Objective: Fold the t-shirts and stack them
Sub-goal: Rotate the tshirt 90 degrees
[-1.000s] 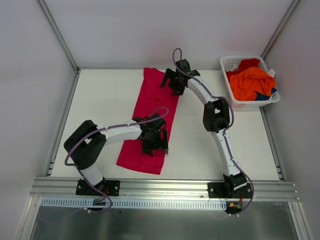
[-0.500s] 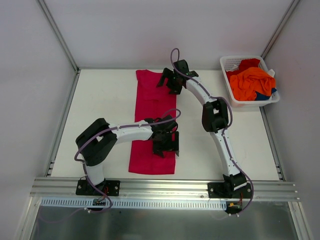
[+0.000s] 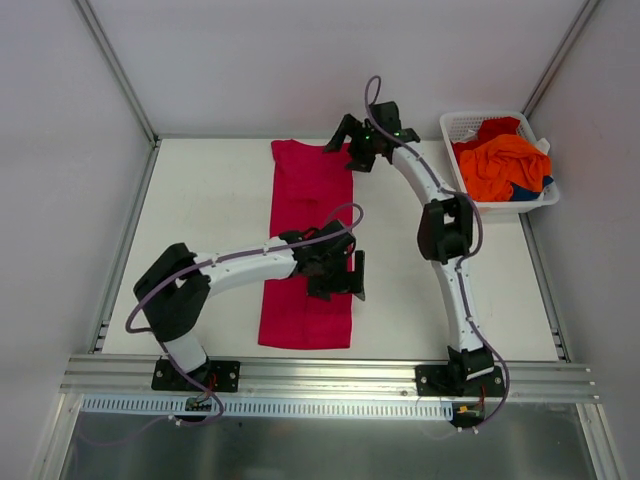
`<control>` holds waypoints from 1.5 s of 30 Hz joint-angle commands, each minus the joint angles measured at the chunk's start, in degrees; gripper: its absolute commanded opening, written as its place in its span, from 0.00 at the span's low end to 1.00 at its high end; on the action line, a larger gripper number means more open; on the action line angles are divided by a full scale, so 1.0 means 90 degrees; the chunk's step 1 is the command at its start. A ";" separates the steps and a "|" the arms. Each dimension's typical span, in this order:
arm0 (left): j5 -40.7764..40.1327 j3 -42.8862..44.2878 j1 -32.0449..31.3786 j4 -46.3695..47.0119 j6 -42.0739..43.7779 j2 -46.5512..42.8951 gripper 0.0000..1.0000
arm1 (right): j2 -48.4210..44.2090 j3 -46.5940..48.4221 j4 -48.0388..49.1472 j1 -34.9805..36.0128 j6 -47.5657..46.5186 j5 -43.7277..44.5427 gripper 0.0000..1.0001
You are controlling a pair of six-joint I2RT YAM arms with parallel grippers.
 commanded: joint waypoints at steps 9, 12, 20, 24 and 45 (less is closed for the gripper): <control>0.0823 -0.1247 0.2249 -0.0289 0.0494 -0.3144 0.99 | -0.4740 -0.2453 -0.0897 -0.0658 -0.1119 -0.0531 0.99; 0.1489 -0.1668 0.3263 -0.0367 0.0835 -0.3731 0.99 | -0.5622 -0.4261 -0.0994 -0.0610 -0.1285 -0.0462 1.00; 0.2408 -0.2859 0.4478 -0.0787 0.0895 -0.4346 0.92 | -0.8950 -0.9286 -0.0546 -0.0259 -0.0623 -0.0218 1.00; 0.2145 -0.3484 0.4478 -0.0914 0.0603 -0.4971 0.89 | -0.9745 -1.0754 -0.0186 0.0375 0.0029 -0.0052 0.99; 0.0905 -0.4676 0.4283 -0.2047 -0.0297 -0.5871 0.65 | -0.8703 -1.2459 0.2081 0.2983 0.1781 0.0446 0.87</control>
